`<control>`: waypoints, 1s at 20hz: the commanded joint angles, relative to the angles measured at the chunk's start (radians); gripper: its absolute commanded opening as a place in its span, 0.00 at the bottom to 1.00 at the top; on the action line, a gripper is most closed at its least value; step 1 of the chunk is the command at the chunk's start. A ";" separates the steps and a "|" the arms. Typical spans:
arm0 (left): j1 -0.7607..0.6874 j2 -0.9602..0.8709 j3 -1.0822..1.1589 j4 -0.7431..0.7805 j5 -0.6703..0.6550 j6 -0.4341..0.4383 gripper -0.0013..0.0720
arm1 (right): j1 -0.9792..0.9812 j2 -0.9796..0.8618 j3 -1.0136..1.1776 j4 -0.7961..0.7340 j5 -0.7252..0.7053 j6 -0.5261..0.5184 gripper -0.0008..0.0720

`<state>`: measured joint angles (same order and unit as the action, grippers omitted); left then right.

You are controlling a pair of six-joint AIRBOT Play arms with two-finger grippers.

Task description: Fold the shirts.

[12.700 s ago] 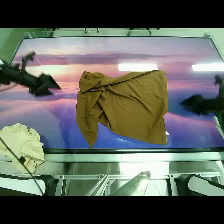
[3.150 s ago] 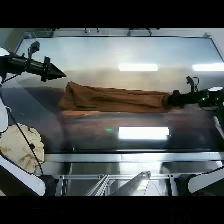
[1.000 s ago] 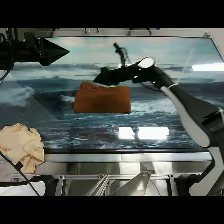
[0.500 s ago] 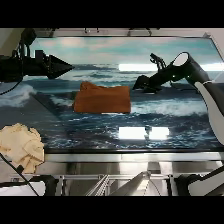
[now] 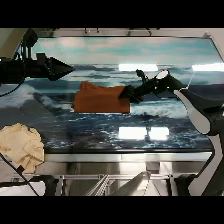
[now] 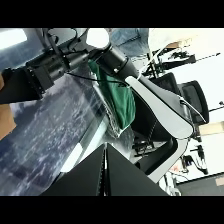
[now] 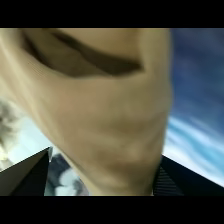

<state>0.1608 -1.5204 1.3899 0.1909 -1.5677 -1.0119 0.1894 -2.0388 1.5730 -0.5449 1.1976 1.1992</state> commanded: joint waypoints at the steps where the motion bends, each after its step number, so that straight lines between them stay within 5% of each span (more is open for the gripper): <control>1: 0.000 0.001 0.000 0.001 0.000 0.002 0.04 | 0.018 -0.024 0.005 0.214 -0.008 -0.122 0.30; 2: 0.000 0.001 0.000 0.001 0.000 0.002 0.03 | 0.018 -0.021 0.011 0.269 0.012 -0.159 0.07; 8: 0.000 0.001 0.000 0.001 -0.005 0.001 0.03 | -0.044 0.177 0.020 0.228 0.060 -0.154 0.05; 10: 0.000 0.001 -0.001 0.001 -0.005 0.001 0.03 | -0.127 0.305 0.026 0.151 0.068 -0.056 0.05; 15: 0.000 0.001 -0.003 0.001 -0.058 0.001 0.03 | -0.495 0.610 0.130 -0.281 0.105 0.478 0.05; 20: 0.000 0.001 -0.074 0.001 -0.086 0.001 0.03 | -0.907 0.614 0.298 -0.278 0.094 0.512 0.05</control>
<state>0.1608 -1.5200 1.3537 0.1909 -1.6394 -1.0111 -0.5098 -1.4384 1.7889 -0.7650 1.2938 1.6283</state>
